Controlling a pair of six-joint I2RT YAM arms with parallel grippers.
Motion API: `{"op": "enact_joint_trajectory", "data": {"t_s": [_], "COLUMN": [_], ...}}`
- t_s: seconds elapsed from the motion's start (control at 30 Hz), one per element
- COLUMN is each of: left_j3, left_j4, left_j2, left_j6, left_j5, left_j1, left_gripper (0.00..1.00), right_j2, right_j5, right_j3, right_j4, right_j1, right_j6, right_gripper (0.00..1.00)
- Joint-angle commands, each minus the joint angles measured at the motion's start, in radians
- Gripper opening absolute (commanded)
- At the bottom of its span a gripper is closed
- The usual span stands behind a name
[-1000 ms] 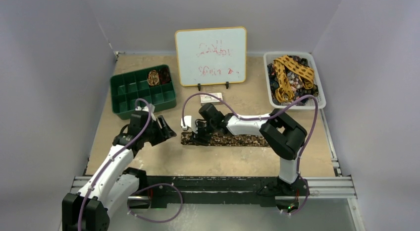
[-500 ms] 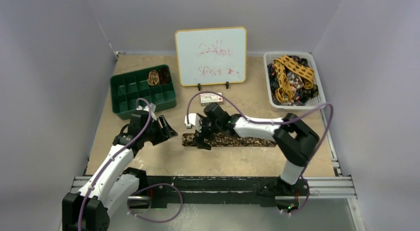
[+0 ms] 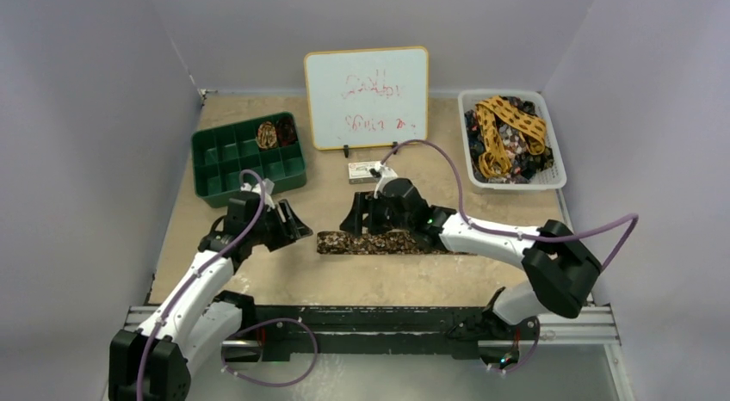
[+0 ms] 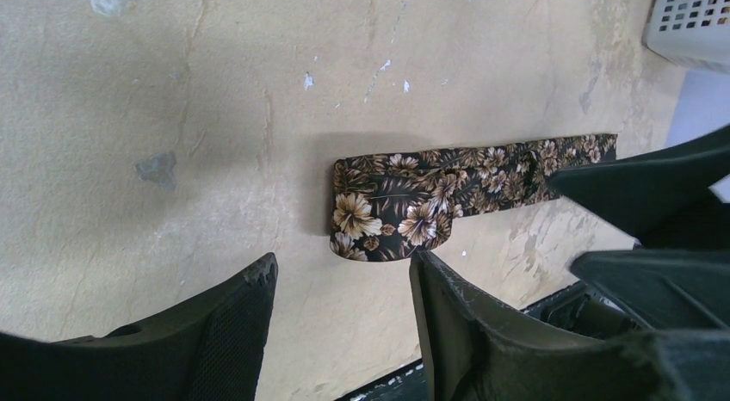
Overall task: Roll the ties
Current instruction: Roll the tie at the center of the board.
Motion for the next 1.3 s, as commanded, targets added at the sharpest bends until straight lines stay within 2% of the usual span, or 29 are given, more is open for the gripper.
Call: {"op": "enact_joint_trajectory", "data": {"t_s": [0.0,0.17,0.3,0.6,0.97,1.27], "left_j3": [-0.026,-0.048,-0.059,-0.083,-0.140,-0.176], "left_j4": [0.086,0.140,0.166,0.194,0.360,0.521], "left_j2": [0.014,0.051,0.056,0.062,0.147,0.233], "left_j6": [-0.002,-0.008,-0.013,-0.017,-0.042,-0.058], "left_j5": [0.057,0.113,0.140,0.156,0.211,0.266], "left_j1": [0.005,0.005,0.005,0.005,0.005,0.005], "left_gripper": [0.56,0.56,0.56,0.55,0.54,0.54], "right_j2": [0.035,0.151,0.193,0.229,0.284,0.333], "right_j5": [0.006,-0.072,-0.094,-0.105,-0.161,-0.241], "right_j3": [-0.070,-0.012,0.002,0.010,0.000,-0.006], "right_j4": [0.073,0.046,0.084,0.090,0.094,0.138], "right_j1": [0.001,0.001,0.001,-0.018,-0.065,-0.083], "right_j6": [0.299,0.309,0.310,0.306,0.295,0.286], "right_gripper": [0.71,0.59,0.56,0.49,0.29,0.27]}}
